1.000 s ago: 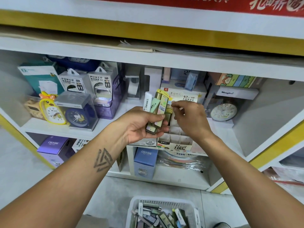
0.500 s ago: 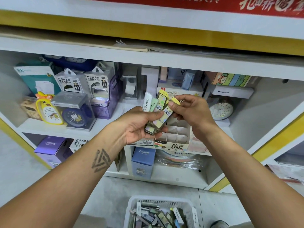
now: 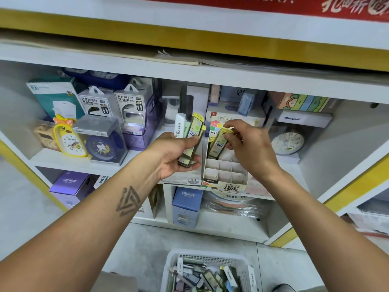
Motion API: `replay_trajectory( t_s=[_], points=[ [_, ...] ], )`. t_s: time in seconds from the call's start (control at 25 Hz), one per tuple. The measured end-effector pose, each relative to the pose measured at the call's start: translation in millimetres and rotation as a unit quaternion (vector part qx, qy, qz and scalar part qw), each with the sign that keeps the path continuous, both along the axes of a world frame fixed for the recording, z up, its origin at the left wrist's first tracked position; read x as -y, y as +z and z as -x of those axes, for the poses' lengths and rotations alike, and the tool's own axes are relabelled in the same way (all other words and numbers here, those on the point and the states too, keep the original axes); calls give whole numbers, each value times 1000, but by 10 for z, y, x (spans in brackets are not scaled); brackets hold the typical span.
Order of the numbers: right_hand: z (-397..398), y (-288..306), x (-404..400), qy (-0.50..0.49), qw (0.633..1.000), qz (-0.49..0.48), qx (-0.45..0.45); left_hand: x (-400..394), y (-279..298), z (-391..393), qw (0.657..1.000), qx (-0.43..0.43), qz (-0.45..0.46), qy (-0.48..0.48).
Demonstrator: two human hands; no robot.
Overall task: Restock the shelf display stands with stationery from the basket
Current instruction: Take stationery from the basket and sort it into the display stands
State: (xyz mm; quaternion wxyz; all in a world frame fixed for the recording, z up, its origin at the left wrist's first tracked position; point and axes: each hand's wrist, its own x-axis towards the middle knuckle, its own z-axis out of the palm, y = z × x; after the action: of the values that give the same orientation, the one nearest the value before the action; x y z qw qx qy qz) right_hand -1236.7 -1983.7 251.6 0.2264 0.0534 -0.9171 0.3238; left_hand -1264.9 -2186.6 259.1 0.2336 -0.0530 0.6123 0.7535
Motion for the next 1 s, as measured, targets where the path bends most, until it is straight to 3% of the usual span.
replay_trajectory(
  t_s=[0.2, 0.32, 0.36, 0.44, 0.52, 0.6, 0.76, 0.88, 1.0],
  points=[
    [21, -128, 65, 36, 997, -69, -1, -14, -16, -14, 1000, 0, 9, -13],
    [27, -131, 78, 4, 992, -118, -42, -30, -17, -32, 1000, 5, 7, -24],
    [35, -112, 93, -15, 995, -94, -33, -40, -19, -41, 1000, 4, 8, -29],
    [42, -33, 133, -30, 992, 105, 59, -65, -19, -62, 999, 0, 14, -39],
    [3, 49, 175, 8, 938, 310, 156, -94, -18, -84, 999, 0, 20, -48],
    [-39, 97, 188, 35, 923, 341, 174, -119, -14, -102, 998, 1, 21, -59],
    [-59, 170, 35, -13, 940, 319, 121, -124, -15, -83, 999, -10, 27, -33],
    [-69, 196, -165, -54, 984, 161, 55, -76, 0, -44, 999, -10, 32, -9],
    [-96, 184, -225, -57, 997, 59, 13, -56, 26, -53, 1000, -4, 23, -7]
  ],
)
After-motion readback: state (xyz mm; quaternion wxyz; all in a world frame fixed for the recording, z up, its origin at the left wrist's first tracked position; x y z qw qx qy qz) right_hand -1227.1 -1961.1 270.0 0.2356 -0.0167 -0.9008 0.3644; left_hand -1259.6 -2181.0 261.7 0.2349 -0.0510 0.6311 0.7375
